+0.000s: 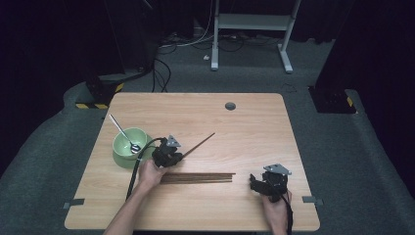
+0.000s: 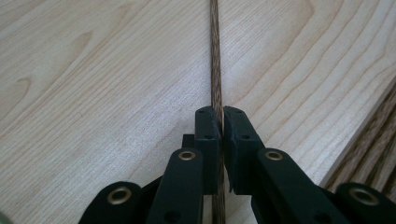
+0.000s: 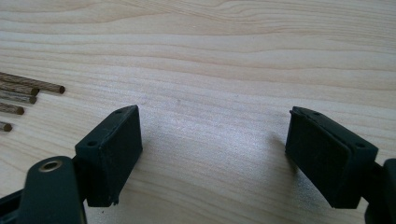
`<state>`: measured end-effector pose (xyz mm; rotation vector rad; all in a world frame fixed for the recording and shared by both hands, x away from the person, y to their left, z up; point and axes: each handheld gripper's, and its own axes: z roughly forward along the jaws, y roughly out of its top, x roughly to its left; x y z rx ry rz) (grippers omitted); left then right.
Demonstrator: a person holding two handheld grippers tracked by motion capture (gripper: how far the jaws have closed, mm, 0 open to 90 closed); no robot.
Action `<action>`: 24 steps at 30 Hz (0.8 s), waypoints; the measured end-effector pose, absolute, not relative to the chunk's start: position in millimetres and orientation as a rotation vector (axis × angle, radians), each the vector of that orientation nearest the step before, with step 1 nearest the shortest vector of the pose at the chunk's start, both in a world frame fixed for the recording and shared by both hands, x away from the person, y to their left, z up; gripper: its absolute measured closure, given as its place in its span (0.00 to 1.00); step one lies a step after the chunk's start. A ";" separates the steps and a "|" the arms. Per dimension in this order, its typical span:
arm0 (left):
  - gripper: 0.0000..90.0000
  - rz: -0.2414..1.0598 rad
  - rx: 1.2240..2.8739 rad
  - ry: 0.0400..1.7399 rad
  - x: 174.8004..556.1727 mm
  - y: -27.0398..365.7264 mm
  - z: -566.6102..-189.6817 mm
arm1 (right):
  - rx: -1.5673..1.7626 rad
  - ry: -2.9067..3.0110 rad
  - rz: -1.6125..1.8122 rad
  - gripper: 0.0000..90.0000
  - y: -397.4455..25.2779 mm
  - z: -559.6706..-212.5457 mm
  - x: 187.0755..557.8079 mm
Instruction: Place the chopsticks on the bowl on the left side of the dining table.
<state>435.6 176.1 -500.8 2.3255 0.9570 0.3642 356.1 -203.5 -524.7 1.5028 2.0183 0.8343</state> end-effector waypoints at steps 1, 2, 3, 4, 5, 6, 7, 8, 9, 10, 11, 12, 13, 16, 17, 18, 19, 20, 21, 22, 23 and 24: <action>0.94 0.361 2.322 0.959 435.3 176.7 -500.0 | 1.503 2.018 0.834 0.20 -203.5 -524.7 356.1; 0.94 0.364 2.319 0.958 434.6 177.8 -498.5 | 1.503 2.018 0.834 0.20 -203.5 -524.7 356.1; 0.94 0.364 2.319 0.958 434.6 177.8 -498.5 | 1.503 2.018 0.834 0.20 -203.5 -524.7 356.1; 0.94 0.363 2.316 0.959 433.9 178.2 -497.7 | 1.504 2.018 0.834 0.20 -203.5 -524.7 356.1; 0.94 0.366 2.319 0.955 433.5 179.0 -496.6 | 1.503 2.018 0.834 0.20 -203.5 -524.7 356.1; 0.94 0.368 2.310 0.954 431.9 179.7 -494.5 | 1.503 2.018 0.834 0.20 -203.5 -524.7 356.1; 0.94 0.368 2.310 0.954 431.9 179.7 -494.5 | 1.503 2.018 0.834 0.20 -203.5 -524.7 356.1; 0.94 0.372 2.312 0.949 431.0 180.4 -493.0 | 1.504 2.018 0.835 0.20 -203.4 -524.7 356.1; 0.94 0.371 2.311 0.949 430.1 180.8 -491.9 | 1.504 2.018 0.835 0.20 -203.4 -524.7 356.1; 0.94 0.371 2.308 0.949 429.2 181.2 -490.9 | 1.503 2.018 0.834 0.20 -203.5 -524.7 356.1; 0.94 0.373 2.309 0.945 428.6 182.0 -489.7 | 1.504 2.018 0.834 0.20 -203.4 -524.7 356.1; 0.94 0.374 2.301 0.948 427.8 182.5 -488.9 | 1.506 2.017 0.834 0.20 -203.4 -524.7 356.0; 0.94 0.374 2.299 0.946 427.2 183.3 -488.0 | 1.504 2.018 0.834 0.20 -203.4 -524.7 356.1; 0.94 0.374 2.287 0.946 425.5 185.0 -486.1 | 1.505 2.017 0.834 0.20 -203.4 -524.7 356.0; 0.94 0.371 2.294 0.942 424.8 185.9 -484.9 | 1.503 2.018 0.834 0.20 -203.5 -524.7 356.1; 0.94 0.370 2.288 0.946 424.1 185.9 -484.5 | 1.504 2.018 0.834 0.20 -203.4 -524.7 356.1; 0.94 0.371 2.286 0.947 423.7 186.1 -484.1 | 1.503 2.018 0.834 0.20 -203.4 -524.7 356.1; 0.94 0.375 2.289 0.944 423.6 186.9 -483.3 | 1.504 2.018 0.834 0.20 -203.4 -524.7 356.0; 0.94 0.378 2.291 0.943 423.7 187.4 -483.0 | 1.504 2.018 0.834 0.20 -203.4 -524.7 356.1; 0.94 0.375 2.284 0.947 423.6 188.5 -482.6 | 1.504 2.018 0.834 0.20 -203.4 -524.7 356.1; 0.94 0.375 2.284 0.947 423.6 188.5 -482.6 | 1.504 2.018 0.834 0.20 -203.4 -524.7 356.1; 0.94 0.375 2.289 0.944 423.6 189.7 -481.9 | 1.504 2.018 0.834 0.20 -203.4 -524.7 356.0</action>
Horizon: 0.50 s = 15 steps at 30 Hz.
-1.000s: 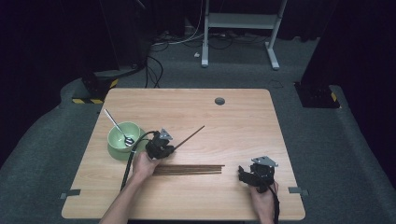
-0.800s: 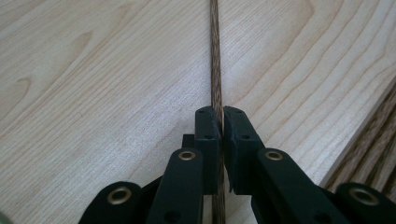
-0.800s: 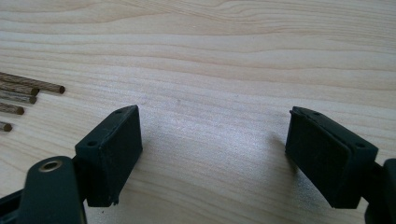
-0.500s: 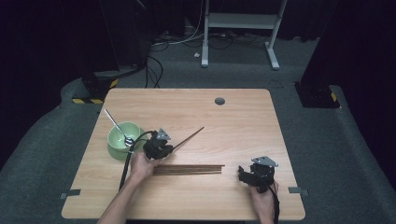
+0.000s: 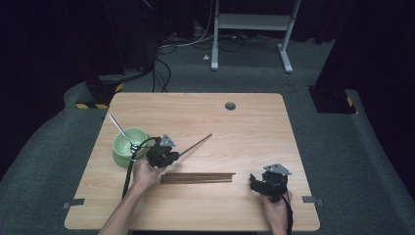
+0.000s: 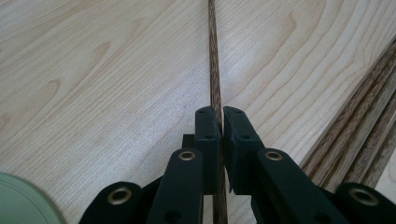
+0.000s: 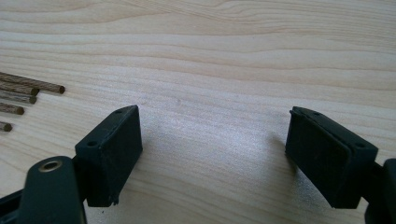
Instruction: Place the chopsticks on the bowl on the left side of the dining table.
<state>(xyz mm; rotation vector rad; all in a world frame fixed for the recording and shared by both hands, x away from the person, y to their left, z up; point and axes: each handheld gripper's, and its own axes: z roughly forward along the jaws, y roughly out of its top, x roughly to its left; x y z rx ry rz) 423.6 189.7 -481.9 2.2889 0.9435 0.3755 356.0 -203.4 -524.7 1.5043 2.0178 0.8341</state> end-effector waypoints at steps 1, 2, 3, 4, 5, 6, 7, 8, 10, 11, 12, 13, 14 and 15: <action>0.94 0.375 2.283 0.946 423.3 189.9 -481.6 | 1.504 2.018 0.834 0.20 -203.4 -524.7 356.0; 0.94 0.375 2.280 0.948 422.9 190.4 -481.0 | 1.504 2.018 0.834 0.20 -203.4 -524.7 356.0; 0.94 0.375 2.275 0.949 422.7 191.4 -479.9 | 1.504 2.018 0.834 0.20 -203.4 -524.7 356.1; 0.94 0.375 2.275 0.949 422.7 191.4 -479.9 | 1.504 2.018 0.834 0.20 -203.4 -524.7 356.1; 0.94 0.377 2.273 0.947 421.6 192.8 -477.9 | 1.508 2.016 0.835 0.20 -203.2 -524.7 355.9; 0.94 0.381 2.271 0.944 421.2 193.6 -477.1 | 1.503 2.018 0.834 0.20 -203.5 -524.7 356.1; 0.94 0.381 2.271 0.944 421.2 193.6 -477.1 | 1.503 2.018 0.834 0.20 -203.5 -524.7 356.1; 0.94 0.379 2.268 0.946 420.3 194.4 -475.9 | 1.503 2.018 0.834 0.20 -203.5 -524.7 356.1; 0.94 0.390 2.260 0.941 418.8 196.9 -473.0 | 1.504 2.018 0.834 0.20 -203.4 -524.7 356.1; 0.94 0.391 2.255 0.944 417.8 198.0 -471.5 | 1.503 2.018 0.834 0.20 -203.5 -524.7 356.1; 0.94 0.398 2.248 0.942 417.4 198.8 -470.5 | 1.505 2.018 0.835 0.20 -203.4 -524.7 356.1; 0.94 0.400 2.245 0.938 416.6 200.3 -468.7 | 1.509 2.016 0.835 0.20 -203.1 -524.7 356.0; 0.94 0.405 2.246 0.930 415.8 201.8 -466.3 | 1.511 2.015 0.835 0.20 -202.9 -524.7 356.1; 0.94 0.405 2.246 0.930 415.8 201.8 -466.3 | 1.511 2.015 0.835 0.20 -202.9 -524.7 356.1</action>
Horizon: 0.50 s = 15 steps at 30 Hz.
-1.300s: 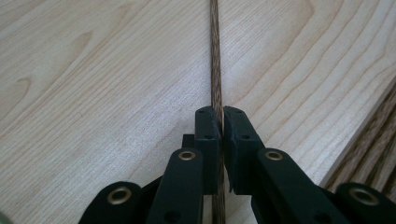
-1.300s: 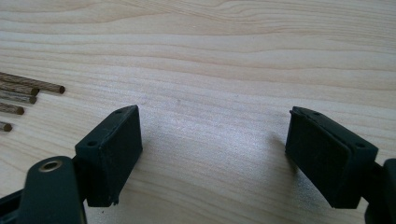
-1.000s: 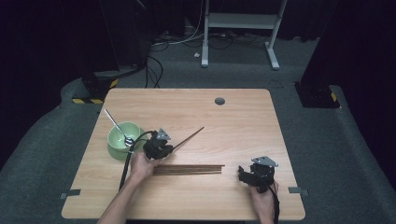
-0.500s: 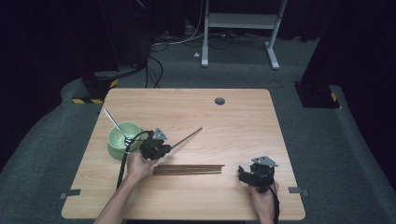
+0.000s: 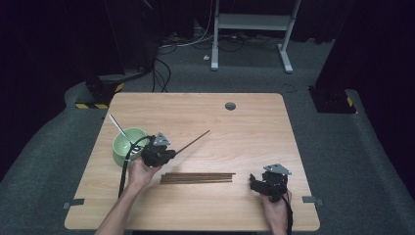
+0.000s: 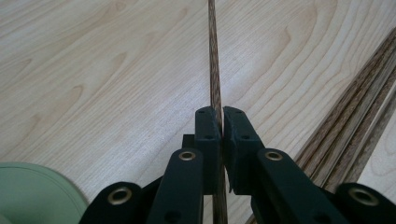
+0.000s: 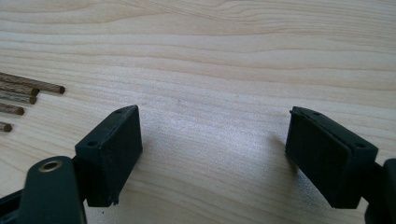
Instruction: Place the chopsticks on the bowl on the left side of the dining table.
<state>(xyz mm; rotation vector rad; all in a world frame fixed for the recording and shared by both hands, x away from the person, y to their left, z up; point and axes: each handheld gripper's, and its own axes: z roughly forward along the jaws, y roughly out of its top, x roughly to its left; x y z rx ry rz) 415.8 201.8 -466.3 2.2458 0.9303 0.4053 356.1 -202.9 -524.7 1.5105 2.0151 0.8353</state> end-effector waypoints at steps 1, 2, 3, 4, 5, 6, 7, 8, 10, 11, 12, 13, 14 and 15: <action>0.94 0.408 2.245 0.929 415.0 202.2 -464.8 | 1.511 2.015 0.835 0.20 -202.9 -524.7 356.1; 0.94 0.411 2.246 0.927 414.5 202.6 -463.8 | 1.511 2.015 0.836 0.20 -202.9 -524.7 356.1; 0.94 0.415 2.246 0.922 413.6 203.4 -462.3 | 1.511 2.015 0.836 0.20 -202.9 -524.7 356.1; 0.94 0.420 2.244 0.919 412.0 204.6 -460.3 | 1.510 2.016 0.836 0.20 -202.9 -524.7 356.1; 0.94 0.420 2.244 0.919 412.0 204.6 -460.3 | 1.510 2.016 0.836 0.20 -202.9 -524.7 356.1; 0.94 0.423 2.246 0.915 411.4 206.0 -459.0 | 1.510 2.015 0.835 0.20 -202.9 -524.7 356.1; 0.94 0.422 2.236 0.919 410.6 206.9 -458.3 | 1.511 2.015 0.835 0.20 -202.9 -524.7 356.1; 0.94 0.422 2.235 0.919 409.9 208.6 -457.1 | 1.511 2.015 0.835 0.20 -202.9 -524.7 356.1; 0.94 0.416 2.233 0.918 409.6 211.6 -455.4 | 1.510 2.015 0.836 0.20 -202.9 -524.7 356.1; 0.94 0.403 2.220 0.922 409.0 213.4 -454.0 | 1.510 2.015 0.836 0.20 -202.9 -524.7 356.1; 0.94 0.402 2.217 0.919 408.7 214.4 -452.9 | 1.510 2.015 0.836 0.20 -202.9 -524.7 356.1; 0.94 0.399 2.210 0.921 407.8 214.8 -451.7 | 1.510 2.015 0.836 0.20 -202.9 -524.7 356.1; 0.94 0.411 2.221 0.912 406.8 216.3 -448.2 | 1.510 2.016 0.836 0.20 -202.9 -524.7 356.1; 0.94 0.411 2.221 0.912 406.8 216.3 -448.2 | 1.510 2.016 0.836 0.20 -202.9 -524.7 356.1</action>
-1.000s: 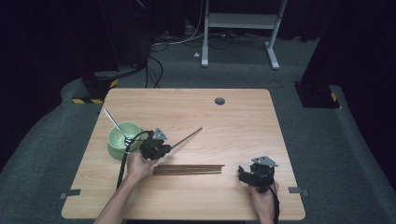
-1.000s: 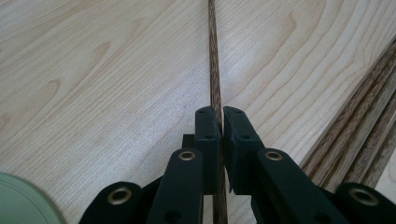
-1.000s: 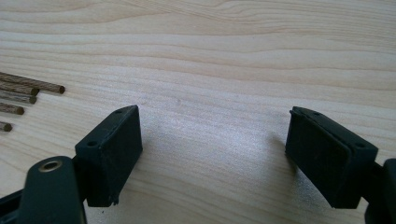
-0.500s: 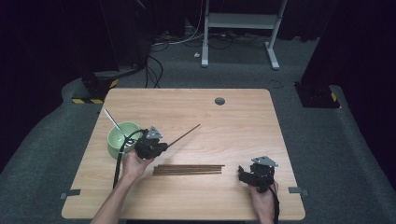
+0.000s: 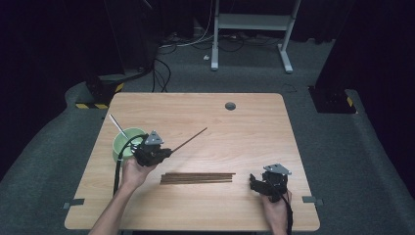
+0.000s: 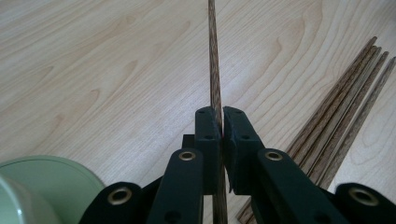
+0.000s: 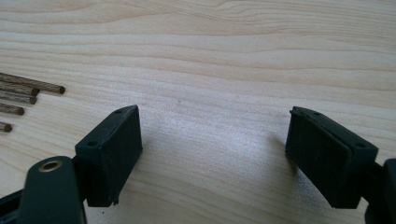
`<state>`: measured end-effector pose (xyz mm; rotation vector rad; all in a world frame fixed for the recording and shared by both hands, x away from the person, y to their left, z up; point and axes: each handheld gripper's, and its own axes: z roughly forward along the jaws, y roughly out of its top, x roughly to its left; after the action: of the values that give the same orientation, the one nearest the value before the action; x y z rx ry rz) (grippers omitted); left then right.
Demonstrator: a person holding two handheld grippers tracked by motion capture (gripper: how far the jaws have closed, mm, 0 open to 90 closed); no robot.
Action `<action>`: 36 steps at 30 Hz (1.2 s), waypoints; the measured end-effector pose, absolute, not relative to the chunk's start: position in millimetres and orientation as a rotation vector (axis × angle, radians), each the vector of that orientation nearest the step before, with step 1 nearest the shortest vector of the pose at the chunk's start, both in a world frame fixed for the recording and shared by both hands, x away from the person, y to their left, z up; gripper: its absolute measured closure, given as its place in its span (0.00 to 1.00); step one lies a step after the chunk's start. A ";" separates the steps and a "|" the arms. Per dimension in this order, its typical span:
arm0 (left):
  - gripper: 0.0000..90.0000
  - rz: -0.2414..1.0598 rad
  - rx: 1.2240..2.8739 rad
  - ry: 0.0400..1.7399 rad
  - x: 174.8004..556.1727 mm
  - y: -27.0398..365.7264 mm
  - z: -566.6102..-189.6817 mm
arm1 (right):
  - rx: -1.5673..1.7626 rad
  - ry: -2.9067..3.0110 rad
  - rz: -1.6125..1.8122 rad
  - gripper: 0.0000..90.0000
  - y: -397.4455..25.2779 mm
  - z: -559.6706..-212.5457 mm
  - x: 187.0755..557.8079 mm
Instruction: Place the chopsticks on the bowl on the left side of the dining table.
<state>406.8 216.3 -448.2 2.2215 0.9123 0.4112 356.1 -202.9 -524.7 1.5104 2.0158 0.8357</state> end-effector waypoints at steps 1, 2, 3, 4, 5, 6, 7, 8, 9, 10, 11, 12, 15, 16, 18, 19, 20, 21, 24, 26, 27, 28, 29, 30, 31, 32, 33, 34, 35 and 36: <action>0.94 0.414 2.217 0.914 406.4 216.9 -447.0 | 1.511 2.015 0.835 0.20 -202.9 -524.7 356.1; 0.94 0.422 2.222 0.909 406.1 219.1 -444.5 | 1.510 2.016 0.836 0.20 -202.9 -524.7 356.1; 0.94 0.422 2.222 0.909 406.1 219.1 -444.5 | 1.510 2.016 0.836 0.20 -202.9 -524.7 356.1; 0.94 0.421 2.217 0.913 405.7 220.3 -443.5 | 1.510 2.016 0.836 0.20 -202.9 -524.7 356.1; 0.94 0.419 2.209 0.917 405.1 221.5 -442.6 | 1.510 2.016 0.836 0.20 -202.9 -524.7 356.1; 0.94 0.410 2.196 0.915 404.1 224.7 -440.3 | 1.510 2.016 0.836 0.20 -202.9 -524.7 356.1; 0.94 0.410 2.196 0.915 404.1 224.7 -440.3 | 1.510 2.016 0.836 0.20 -202.9 -524.7 356.1; 0.94 0.409 2.193 0.913 403.3 226.2 -438.6 | 1.510 2.016 0.836 0.20 -202.9 -524.7 356.1; 0.94 0.412 2.194 0.910 402.9 227.5 -437.3 | 1.510 2.016 0.836 0.20 -202.9 -524.7 356.1; 0.94 0.415 2.194 0.909 402.3 228.7 -436.0 | 1.511 2.015 0.836 0.20 -202.9 -524.7 356.1; 0.94 0.415 2.188 0.911 401.9 229.4 -435.2 | 1.510 2.016 0.836 0.20 -202.9 -524.7 356.1; 0.94 0.419 2.188 0.909 401.5 232.5 -432.9 | 1.510 2.015 0.835 0.20 -202.9 -524.7 356.1; 0.94 0.425 2.184 0.912 400.9 236.1 -430.3 | 1.510 2.015 0.835 0.20 -202.9 -524.7 356.1; 0.94 0.425 2.174 0.921 400.1 237.3 -429.4 | 1.511 2.015 0.835 0.20 -202.9 -524.7 356.1; 0.94 0.435 2.173 0.918 399.0 240.8 -427.1 | 1.511 2.015 0.835 0.20 -202.9 -524.7 356.1; 0.94 0.441 2.163 0.926 397.5 244.0 -425.8 | 1.510 2.016 0.835 0.20 -202.9 -524.7 356.1; 0.94 0.441 2.163 0.926 397.5 244.0 -425.8 | 1.510 2.016 0.835 0.20 -202.9 -524.7 356.1; 0.94 0.449 2.169 0.926 397.1 245.9 -425.2 | 1.510 2.016 0.835 0.20 -202.9 -524.7 356.0; 0.94 0.471 2.167 0.940 395.2 250.1 -424.4 | 1.511 2.015 0.835 0.20 -202.8 -524.7 355.9; 0.94 0.481 2.165 0.944 393.9 255.0 -422.9 | 1.512 2.014 0.835 0.20 -202.7 -524.7 355.9; 0.94 0.481 2.165 0.944 393.9 255.0 -422.9 | 1.512 2.014 0.835 0.20 -202.7 -524.7 355.9; 0.94 0.486 2.160 0.949 392.8 258.9 -421.5 | 1.514 2.013 0.834 0.20 -202.6 -524.7 355.8; 0.94 0.486 2.160 0.949 392.8 258.9 -421.5 | 1.514 2.013 0.834 0.20 -202.6 -524.7 355.8; 0.94 0.487 2.157 0.952 392.4 260.6 -421.1 | 1.513 2.013 0.835 0.20 -202.7 -524.7 355.9; 0.94 0.489 2.158 0.954 392.3 261.9 -420.7 | 1.512 2.014 0.834 0.20 -202.7 -524.7 355.9; 0.94 0.494 2.163 0.956 392.1 264.2 -420.1 | 1.514 2.013 0.834 0.20 -202.6 -524.7 355.8; 0.94 0.496 2.159 0.961 392.0 265.3 -419.9 | 1.514 2.013 0.834 0.20 -202.6 -524.7 355.8; 0.94 0.500 2.163 0.965 392.2 267.5 -419.4 | 1.514 2.013 0.834 0.20 -202.6 -524.7 355.8; 0.94 0.504 2.170 0.966 392.5 269.0 -418.9 | 1.512 2.013 0.834 0.20 -202.7 -524.7 355.9; 0.94 0.510 2.175 0.969 392.7 271.2 -418.4 | 1.514 2.013 0.834 0.20 -202.6 -524.7 355.8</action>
<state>392.7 271.2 -418.4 2.1748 0.9688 0.5101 355.8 -202.6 -524.7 1.5144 2.0128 0.8341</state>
